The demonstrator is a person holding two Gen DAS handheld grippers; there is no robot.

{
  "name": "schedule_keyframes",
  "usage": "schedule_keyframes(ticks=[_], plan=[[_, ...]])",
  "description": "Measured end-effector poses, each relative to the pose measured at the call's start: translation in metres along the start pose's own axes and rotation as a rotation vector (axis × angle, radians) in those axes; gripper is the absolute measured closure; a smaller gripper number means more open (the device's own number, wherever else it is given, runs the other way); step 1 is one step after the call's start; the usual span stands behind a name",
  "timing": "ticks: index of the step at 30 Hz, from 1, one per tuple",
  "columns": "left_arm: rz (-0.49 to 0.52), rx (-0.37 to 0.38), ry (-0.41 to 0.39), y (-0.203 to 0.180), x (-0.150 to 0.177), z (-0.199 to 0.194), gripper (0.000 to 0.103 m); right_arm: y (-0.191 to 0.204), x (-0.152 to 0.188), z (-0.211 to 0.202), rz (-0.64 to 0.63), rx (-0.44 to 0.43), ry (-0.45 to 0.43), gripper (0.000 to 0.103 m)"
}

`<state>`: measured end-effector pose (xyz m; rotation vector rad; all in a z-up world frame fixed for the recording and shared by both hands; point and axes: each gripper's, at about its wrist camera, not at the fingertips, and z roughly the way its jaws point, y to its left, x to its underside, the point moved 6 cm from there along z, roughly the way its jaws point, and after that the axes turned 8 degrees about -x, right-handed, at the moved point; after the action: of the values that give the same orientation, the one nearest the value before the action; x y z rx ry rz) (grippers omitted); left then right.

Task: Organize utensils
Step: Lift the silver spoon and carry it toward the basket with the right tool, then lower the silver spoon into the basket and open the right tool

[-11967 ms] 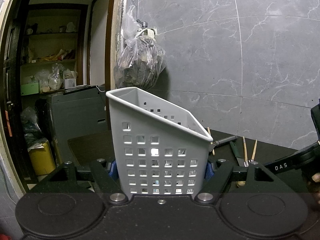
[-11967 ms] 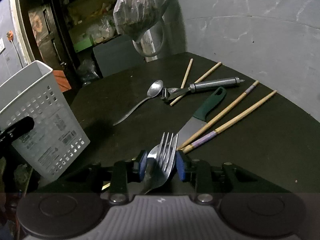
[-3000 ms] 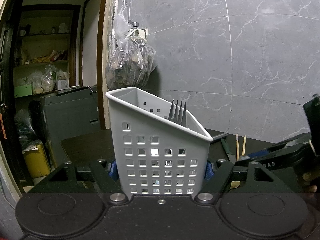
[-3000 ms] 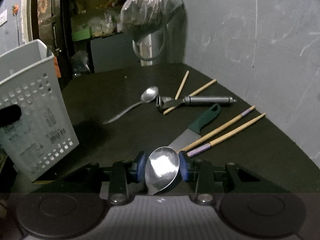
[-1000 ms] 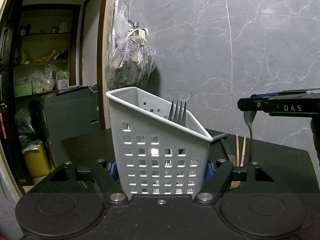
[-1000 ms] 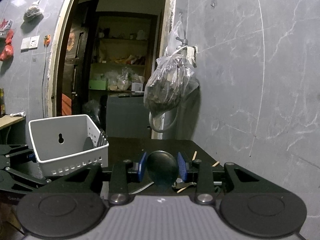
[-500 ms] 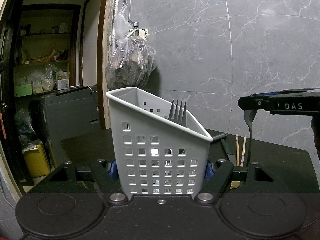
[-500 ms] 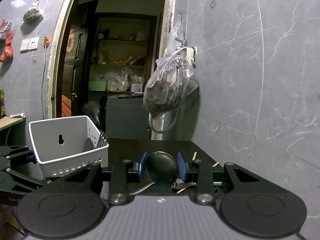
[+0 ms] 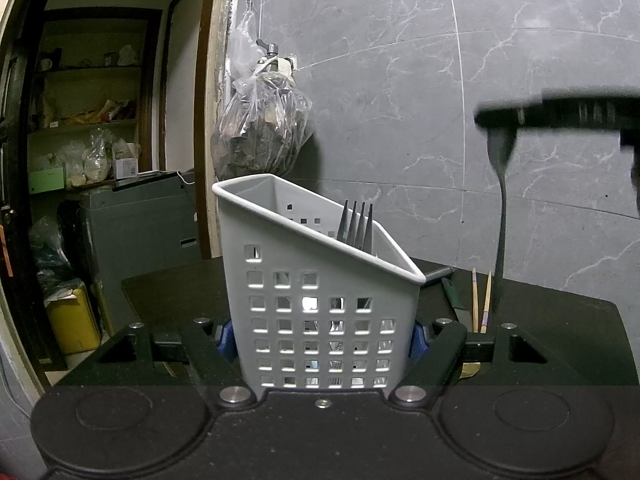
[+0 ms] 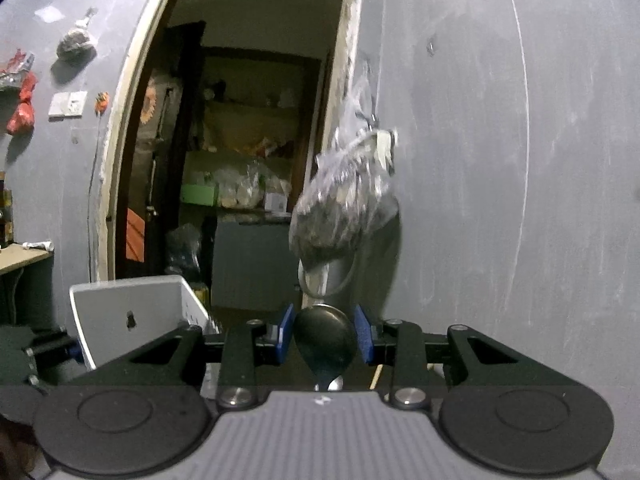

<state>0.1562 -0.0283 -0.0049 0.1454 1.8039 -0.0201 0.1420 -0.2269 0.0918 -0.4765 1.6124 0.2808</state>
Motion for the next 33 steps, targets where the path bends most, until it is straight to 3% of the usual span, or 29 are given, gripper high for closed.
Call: schedule_keyframes(ticks=[11,16,22,23,24,33], plan=[[0.0,0.001,0.0,0.0,0.0,0.0,0.027,0.048,-0.085,-0.011,-0.133,-0.093,-0.241,0.067],[-0.003,0.003,0.0,0.0,0.001,0.0,0.027,0.076,-0.103,-0.002,-0.139,-0.189,-0.286,0.067],[-0.008,0.004,-0.002,-0.001,0.002,-0.001,0.027,0.101,-0.094,0.02,-0.101,-0.282,-0.24,0.07],[-0.009,0.004,-0.002,-0.001,0.002,-0.001,0.027,0.104,-0.089,0.024,-0.096,-0.294,-0.223,0.078],[-0.009,0.004,-0.002,-0.001,0.002,-0.001,0.027,0.105,-0.084,0.028,-0.092,-0.303,-0.206,0.102],[-0.012,0.006,-0.002,-0.001,0.001,-0.001,0.027,0.097,-0.039,0.063,-0.011,-0.343,-0.029,0.102]])
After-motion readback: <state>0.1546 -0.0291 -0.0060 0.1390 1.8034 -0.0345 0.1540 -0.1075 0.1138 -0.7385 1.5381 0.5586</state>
